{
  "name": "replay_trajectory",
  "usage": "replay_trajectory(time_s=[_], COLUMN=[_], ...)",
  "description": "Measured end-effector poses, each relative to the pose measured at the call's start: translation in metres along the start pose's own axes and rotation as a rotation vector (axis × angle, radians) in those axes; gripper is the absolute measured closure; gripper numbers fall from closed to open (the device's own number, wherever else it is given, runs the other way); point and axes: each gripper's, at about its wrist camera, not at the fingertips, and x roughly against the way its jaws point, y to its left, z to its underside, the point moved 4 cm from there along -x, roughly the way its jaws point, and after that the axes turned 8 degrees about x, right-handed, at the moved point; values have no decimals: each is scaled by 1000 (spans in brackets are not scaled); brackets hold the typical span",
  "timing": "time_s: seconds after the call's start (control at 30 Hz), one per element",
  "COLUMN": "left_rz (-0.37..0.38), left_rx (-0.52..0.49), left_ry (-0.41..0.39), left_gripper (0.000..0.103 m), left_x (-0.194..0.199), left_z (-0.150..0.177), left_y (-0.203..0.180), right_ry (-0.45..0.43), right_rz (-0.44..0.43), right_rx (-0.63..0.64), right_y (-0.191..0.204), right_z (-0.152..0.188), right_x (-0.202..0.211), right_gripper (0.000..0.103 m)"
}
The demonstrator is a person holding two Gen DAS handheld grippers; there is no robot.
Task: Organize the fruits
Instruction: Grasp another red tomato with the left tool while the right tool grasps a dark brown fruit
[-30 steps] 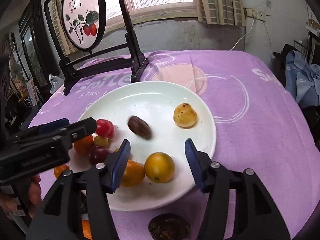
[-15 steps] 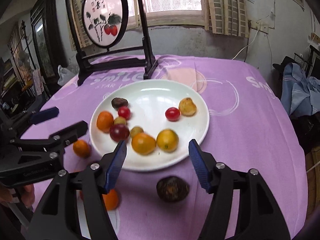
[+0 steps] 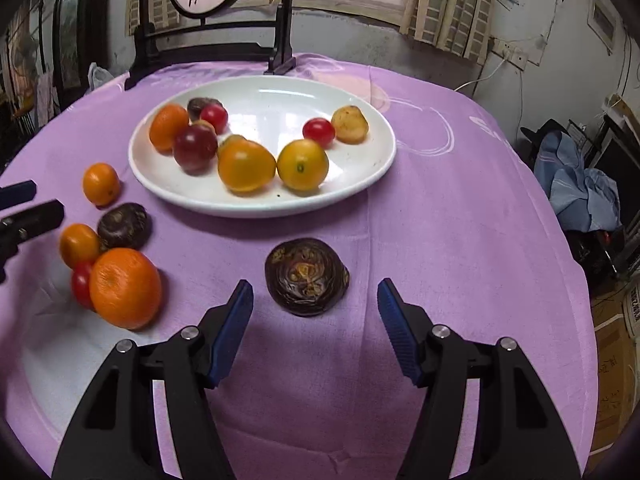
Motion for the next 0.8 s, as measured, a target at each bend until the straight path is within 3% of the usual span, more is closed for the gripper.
replay_trajectory(time_s=[0.2, 0.3, 0.8], left_rz=[42, 33, 77], left_rx=[20, 4, -112], left_ry=[17, 28, 94], left_gripper=[13, 13, 12], left_x=[4, 0, -3], left_z=[0, 2, 28], left_y=[0, -4, -34], right_ry=[25, 38, -44], right_rz=[-71, -88, -210], right_rx=[-78, -150, -106], right_y=[-4, -14, 16], right_z=[-3, -4, 4], right_x=[-14, -15, 45], right_gripper=[39, 56, 56])
